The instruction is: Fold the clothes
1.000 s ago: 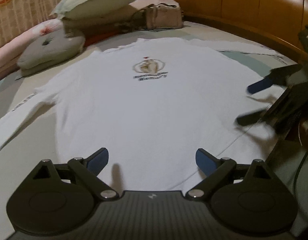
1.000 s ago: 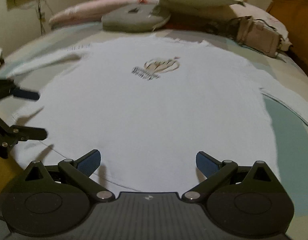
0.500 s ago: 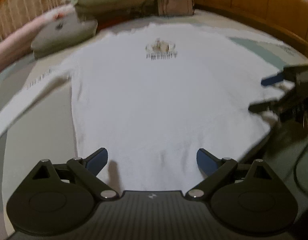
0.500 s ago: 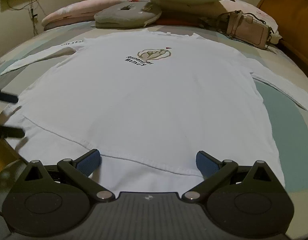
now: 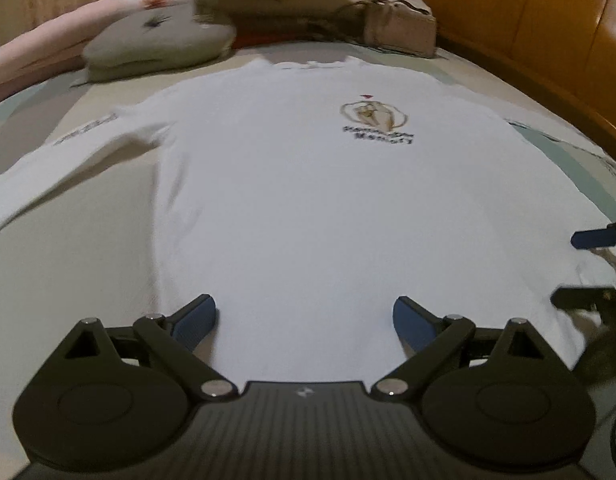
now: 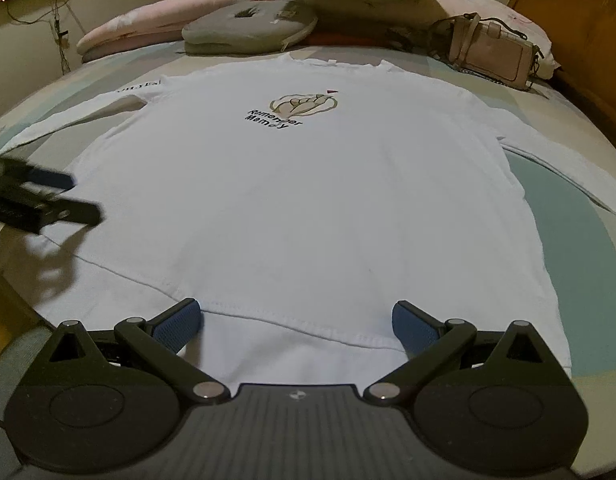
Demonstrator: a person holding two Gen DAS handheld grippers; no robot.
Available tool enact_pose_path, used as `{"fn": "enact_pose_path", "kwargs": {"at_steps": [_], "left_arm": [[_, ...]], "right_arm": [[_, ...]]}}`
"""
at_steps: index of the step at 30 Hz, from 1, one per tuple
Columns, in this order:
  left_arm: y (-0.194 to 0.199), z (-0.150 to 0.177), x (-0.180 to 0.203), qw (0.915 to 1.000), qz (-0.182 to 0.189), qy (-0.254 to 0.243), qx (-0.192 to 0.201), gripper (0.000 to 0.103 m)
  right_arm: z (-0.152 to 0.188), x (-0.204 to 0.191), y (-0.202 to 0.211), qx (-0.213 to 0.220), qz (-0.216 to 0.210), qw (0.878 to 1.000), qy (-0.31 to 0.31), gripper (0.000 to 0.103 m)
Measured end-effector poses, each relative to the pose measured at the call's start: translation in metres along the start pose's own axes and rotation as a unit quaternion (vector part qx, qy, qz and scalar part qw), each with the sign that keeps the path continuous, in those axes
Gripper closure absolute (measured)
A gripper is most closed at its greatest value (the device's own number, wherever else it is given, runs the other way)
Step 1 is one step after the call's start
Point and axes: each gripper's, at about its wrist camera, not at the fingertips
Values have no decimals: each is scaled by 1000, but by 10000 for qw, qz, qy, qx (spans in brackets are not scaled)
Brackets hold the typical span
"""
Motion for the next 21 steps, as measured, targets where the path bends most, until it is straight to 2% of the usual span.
{"fn": "enact_pose_path", "kwargs": {"at_steps": [3, 7, 10, 14, 16, 21], "left_arm": [[9, 2, 3, 9997, -127, -156, -119, 8], [9, -20, 3, 9988, -208, -439, -3, 8], [-1, -44, 1, 9980, -171, -585, 191, 8], [-28, -57, -3, 9984, -21, -541, 134, 8], [-40, -52, -4, 9988, -51, -486, -41, 8], [-29, -27, -12, 9999, 25, -152, 60, 7]], "right_arm": [[1, -2, 1, 47, 55, 10000, -50, 0], [0, -2, 1, -3, 77, 10000, -50, 0], [-2, -3, 0, -41, 93, 9999, -50, 0], [-4, -3, 0, -119, 99, 9999, -44, 0], [-5, -3, -1, -151, 94, 9998, -42, 0], [-12, -2, -2, -394, 28, 9992, 44, 0]]}}
Point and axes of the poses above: each gripper's, at about its wrist camera, not at the fingertips, and y roughly against the way its jaws point, x to its right, z to its underside, and after that the axes turned 14 degrees about z, right-handed
